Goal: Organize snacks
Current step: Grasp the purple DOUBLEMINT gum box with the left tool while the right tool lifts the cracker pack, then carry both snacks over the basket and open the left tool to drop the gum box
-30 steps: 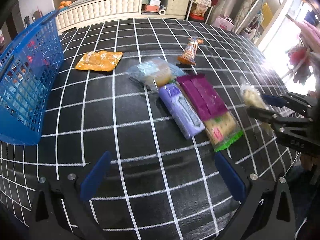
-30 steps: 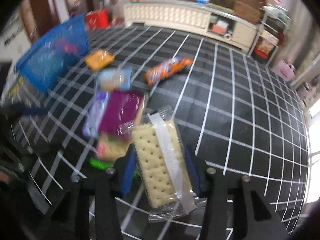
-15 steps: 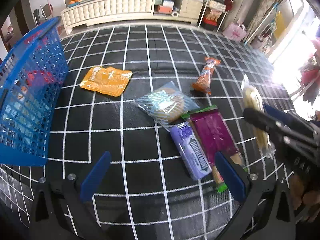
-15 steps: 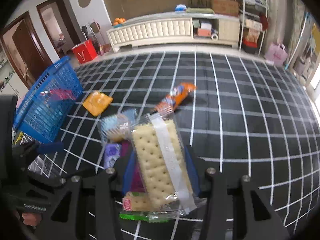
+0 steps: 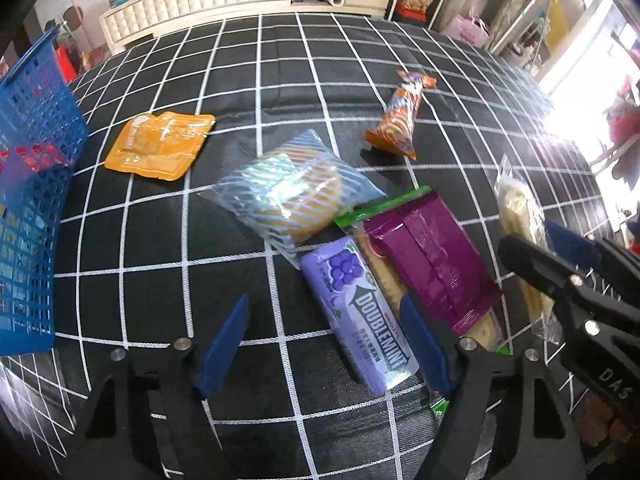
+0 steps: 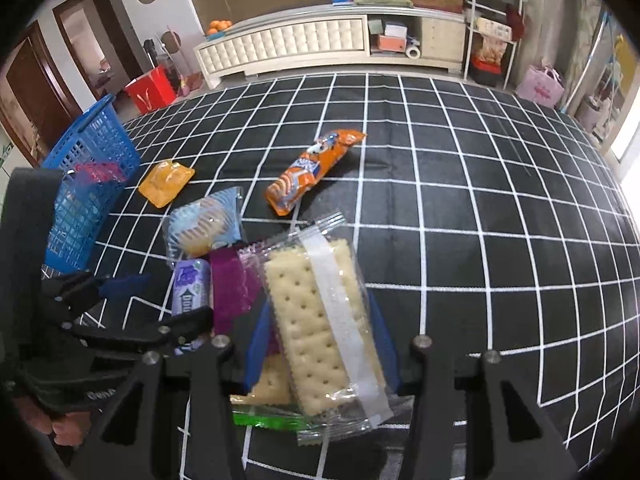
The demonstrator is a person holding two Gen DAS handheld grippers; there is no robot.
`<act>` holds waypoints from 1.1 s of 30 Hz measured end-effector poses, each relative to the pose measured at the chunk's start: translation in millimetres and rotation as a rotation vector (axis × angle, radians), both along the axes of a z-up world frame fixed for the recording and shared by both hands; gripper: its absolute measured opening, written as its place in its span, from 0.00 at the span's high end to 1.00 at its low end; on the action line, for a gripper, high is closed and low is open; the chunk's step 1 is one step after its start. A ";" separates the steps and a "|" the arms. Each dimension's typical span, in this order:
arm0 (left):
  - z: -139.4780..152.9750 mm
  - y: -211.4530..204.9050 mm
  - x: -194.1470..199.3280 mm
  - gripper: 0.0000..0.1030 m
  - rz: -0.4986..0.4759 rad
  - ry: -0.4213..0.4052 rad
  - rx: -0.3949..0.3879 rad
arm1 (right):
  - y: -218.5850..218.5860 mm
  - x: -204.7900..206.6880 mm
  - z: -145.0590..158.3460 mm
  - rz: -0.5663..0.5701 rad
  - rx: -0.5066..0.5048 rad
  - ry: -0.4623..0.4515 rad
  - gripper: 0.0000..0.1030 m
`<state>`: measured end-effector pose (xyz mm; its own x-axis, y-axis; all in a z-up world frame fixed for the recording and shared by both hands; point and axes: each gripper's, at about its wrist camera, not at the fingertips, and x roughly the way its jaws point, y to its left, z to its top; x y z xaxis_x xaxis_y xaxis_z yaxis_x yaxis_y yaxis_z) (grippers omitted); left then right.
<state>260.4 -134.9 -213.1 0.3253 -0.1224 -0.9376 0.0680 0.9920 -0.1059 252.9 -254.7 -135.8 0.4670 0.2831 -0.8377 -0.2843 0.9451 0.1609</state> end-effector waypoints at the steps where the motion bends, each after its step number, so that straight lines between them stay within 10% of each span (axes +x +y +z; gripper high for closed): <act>1: 0.6 -0.5 -0.2 0.28 0.003 -0.004 0.003 | 0.1 0.4 0.5 -0.001 0.000 0.000 0.50; 7: 3.6 -5.6 -4.5 0.70 0.006 0.018 -0.020 | 4.7 -1.1 -1.6 0.014 -0.003 0.010 0.50; 20: 5.8 7.4 -27.3 0.72 -0.010 -0.029 -0.027 | 17.9 -17.9 19.6 0.050 0.015 -0.039 0.50; 33: 94.0 61.7 -80.3 0.72 -0.003 -0.203 -0.099 | 69.6 -54.1 66.1 0.058 0.041 -0.059 0.50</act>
